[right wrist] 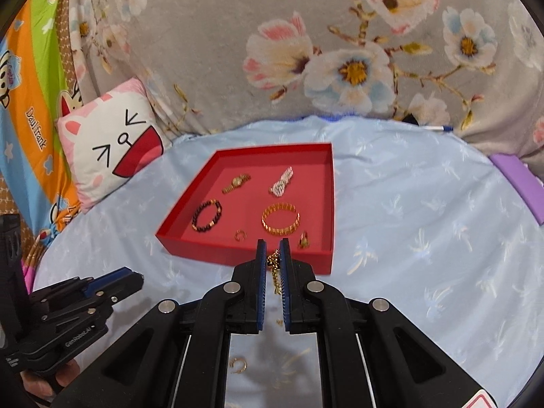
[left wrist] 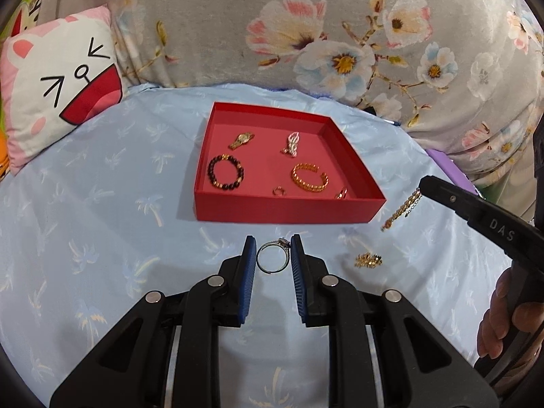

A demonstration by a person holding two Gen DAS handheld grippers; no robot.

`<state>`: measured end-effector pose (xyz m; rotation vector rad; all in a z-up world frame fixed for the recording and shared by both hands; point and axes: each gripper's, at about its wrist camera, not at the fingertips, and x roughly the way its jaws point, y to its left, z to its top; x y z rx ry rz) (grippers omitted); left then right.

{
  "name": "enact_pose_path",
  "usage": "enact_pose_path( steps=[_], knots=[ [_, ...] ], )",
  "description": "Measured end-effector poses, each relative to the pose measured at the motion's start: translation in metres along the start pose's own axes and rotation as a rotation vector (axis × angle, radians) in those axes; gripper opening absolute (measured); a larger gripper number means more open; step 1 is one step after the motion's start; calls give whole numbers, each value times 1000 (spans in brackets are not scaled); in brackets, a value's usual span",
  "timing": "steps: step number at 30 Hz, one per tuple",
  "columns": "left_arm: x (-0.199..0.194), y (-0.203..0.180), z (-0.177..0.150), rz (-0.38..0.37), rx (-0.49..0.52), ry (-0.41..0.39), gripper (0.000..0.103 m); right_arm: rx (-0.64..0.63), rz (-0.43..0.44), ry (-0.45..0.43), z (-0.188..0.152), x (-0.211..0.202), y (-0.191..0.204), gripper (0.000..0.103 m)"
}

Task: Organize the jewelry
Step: 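Carry the ring and chain into the red box and open both tools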

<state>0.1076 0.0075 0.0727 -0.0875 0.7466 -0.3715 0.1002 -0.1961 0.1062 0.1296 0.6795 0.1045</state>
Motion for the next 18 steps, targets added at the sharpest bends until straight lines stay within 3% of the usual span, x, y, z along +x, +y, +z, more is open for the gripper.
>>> enact_pose_path(
  steps=[7,11,18],
  knots=[
    [8,-14,49,6,58,-67,20,-9,28,-54,45,6,0,7],
    [26,-19,83,1,78,-98,20,-6,38,-55,73,30,-2,7],
    [87,-16,119,10,73,-65,20,18,58,-16,101,90,-15,7]
  ],
)
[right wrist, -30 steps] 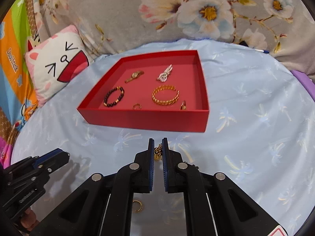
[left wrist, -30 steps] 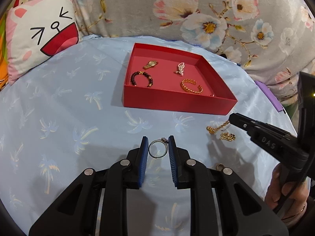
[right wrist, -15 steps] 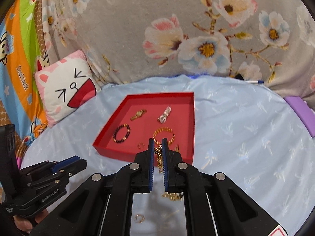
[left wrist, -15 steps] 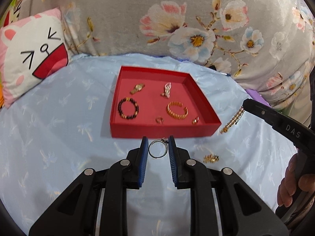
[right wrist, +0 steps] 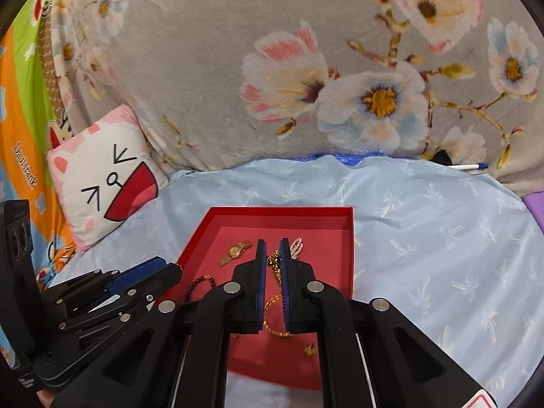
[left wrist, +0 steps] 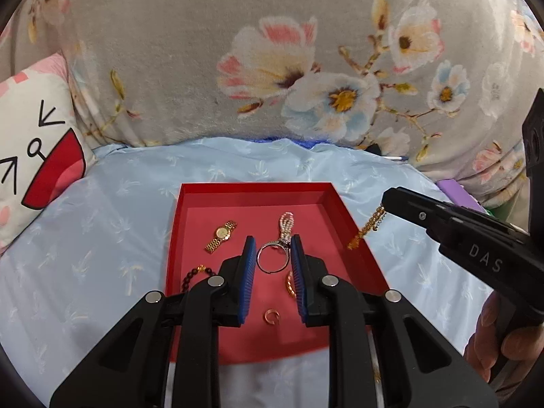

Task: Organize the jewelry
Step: 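Carry the ring and chain into the red box and open both tools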

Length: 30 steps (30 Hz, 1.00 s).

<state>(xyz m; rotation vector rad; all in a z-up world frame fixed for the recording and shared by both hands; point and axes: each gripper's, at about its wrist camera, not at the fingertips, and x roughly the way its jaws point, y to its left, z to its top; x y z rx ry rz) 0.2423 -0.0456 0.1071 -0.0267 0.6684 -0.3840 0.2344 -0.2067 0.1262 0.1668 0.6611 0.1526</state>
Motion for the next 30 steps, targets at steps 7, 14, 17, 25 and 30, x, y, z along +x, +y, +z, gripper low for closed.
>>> enact_pose_path(
  steps=[7,14,17,25,30],
  knots=[
    [46,10,6,-6,-24,49,20,11,-22,56,3,50,-14,7],
    [77,12,7,3,-37,88,21,13,-50,105,-3,83,-25,8],
    [82,17,7,9,-73,77,26,16,-70,103,-4,87,-28,10],
    [61,31,5,46,-111,46,44,35,-72,37,-12,54,-31,26],
    [28,33,-9,63,-120,18,44,52,-41,19,-34,17,-28,29]
  ],
)
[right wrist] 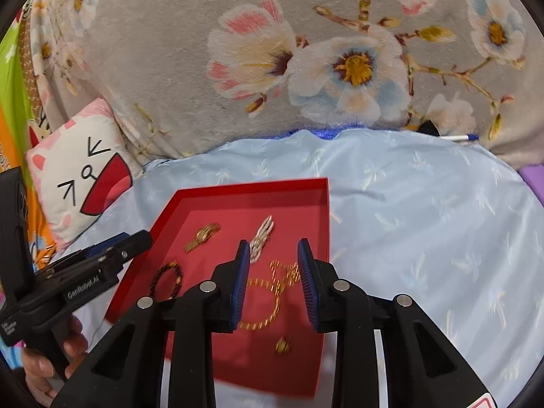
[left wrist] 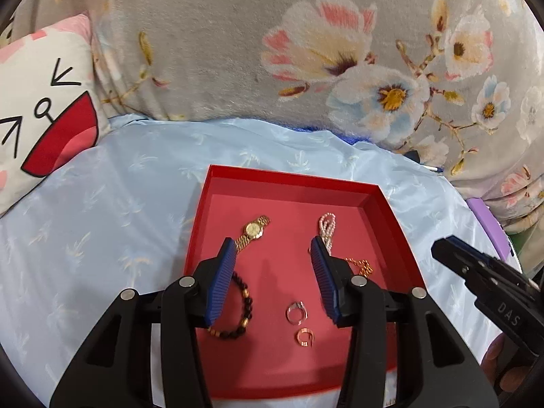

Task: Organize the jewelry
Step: 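Carry the ring and chain into the red box and open both tools, then grasp another gold hoop earring with the left tool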

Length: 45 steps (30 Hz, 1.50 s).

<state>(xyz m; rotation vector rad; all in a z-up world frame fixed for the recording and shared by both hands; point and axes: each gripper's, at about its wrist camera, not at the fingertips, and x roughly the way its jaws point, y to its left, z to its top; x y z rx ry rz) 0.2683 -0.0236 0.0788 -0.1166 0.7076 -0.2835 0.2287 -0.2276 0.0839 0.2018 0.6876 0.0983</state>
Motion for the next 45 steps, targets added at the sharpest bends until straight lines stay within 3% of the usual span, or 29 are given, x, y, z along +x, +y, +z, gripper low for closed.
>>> enact_pose_path(
  steps=[7,14,20,32,34,36,40,45],
  knots=[
    [-46,-8,-49,-18,13,17,45,19,0,29,-65,-53,-4,32],
    [-70,-21,-119,-71,23,118,47,51,-26,110,-136,-92,-16,33],
    [-84,-48,-162,-126,79,182,47,70,-56,149,-175,-116,-26,33],
    [-72,-80,-194,-112,173,219,45,106,-59,142,-190,-130,-36,33],
    [-72,-82,-194,-99,193,211,43,99,-65,143,-190,-129,-35,33],
    [-71,-83,-194,-99,202,207,32,102,-57,144,-190,-127,-35,33],
    [-70,-83,-194,-96,213,202,20,102,-51,145,-190,-125,-33,33],
    [-71,-81,-193,-89,217,197,16,87,-44,143,-184,-119,-29,33]
  ],
)
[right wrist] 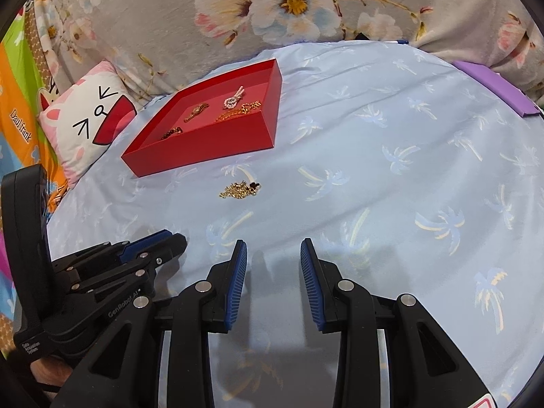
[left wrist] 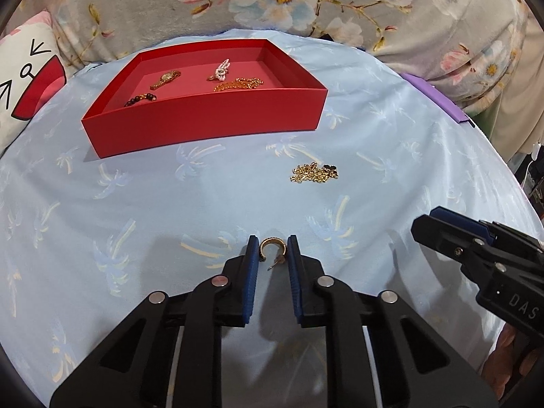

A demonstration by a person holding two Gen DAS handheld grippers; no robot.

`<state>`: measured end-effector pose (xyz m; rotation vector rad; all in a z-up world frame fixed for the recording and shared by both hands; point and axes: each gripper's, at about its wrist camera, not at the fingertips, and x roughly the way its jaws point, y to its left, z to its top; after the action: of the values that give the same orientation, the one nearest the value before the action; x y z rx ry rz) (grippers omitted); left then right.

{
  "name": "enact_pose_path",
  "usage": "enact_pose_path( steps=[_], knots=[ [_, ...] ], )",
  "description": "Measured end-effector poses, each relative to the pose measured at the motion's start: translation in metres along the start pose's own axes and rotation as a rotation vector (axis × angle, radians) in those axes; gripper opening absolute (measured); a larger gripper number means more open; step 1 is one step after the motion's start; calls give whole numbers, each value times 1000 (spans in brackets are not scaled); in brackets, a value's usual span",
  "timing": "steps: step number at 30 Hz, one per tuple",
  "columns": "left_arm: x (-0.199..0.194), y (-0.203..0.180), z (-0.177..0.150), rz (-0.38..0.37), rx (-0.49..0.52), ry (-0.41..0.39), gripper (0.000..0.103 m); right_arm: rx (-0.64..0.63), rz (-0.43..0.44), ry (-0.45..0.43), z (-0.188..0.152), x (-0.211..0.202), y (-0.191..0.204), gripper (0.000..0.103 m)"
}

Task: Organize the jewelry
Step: 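Grasp another gold hoop earring with the left tool, then grasp the gold necklace with black clover pendant with the right tool while the left tool holds the hoop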

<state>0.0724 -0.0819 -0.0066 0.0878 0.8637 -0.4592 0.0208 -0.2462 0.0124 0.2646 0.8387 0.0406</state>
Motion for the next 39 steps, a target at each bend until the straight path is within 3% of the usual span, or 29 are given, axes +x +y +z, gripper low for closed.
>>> enact_pose_path(
  steps=[13,23,31,39],
  knots=[
    [-16,40,2,54,-83,-33,16,-66,29,27,39,50,25,33],
    [-17,62,3,66,-128,-37,16,-97,-12,63,46,78,31,32],
    [-13,66,3,63,-139,-29,16,-130,-56,58,47,82,36,18],
    [-14,67,5,61,-140,-33,16,-118,-53,57,46,80,34,15]
  ],
)
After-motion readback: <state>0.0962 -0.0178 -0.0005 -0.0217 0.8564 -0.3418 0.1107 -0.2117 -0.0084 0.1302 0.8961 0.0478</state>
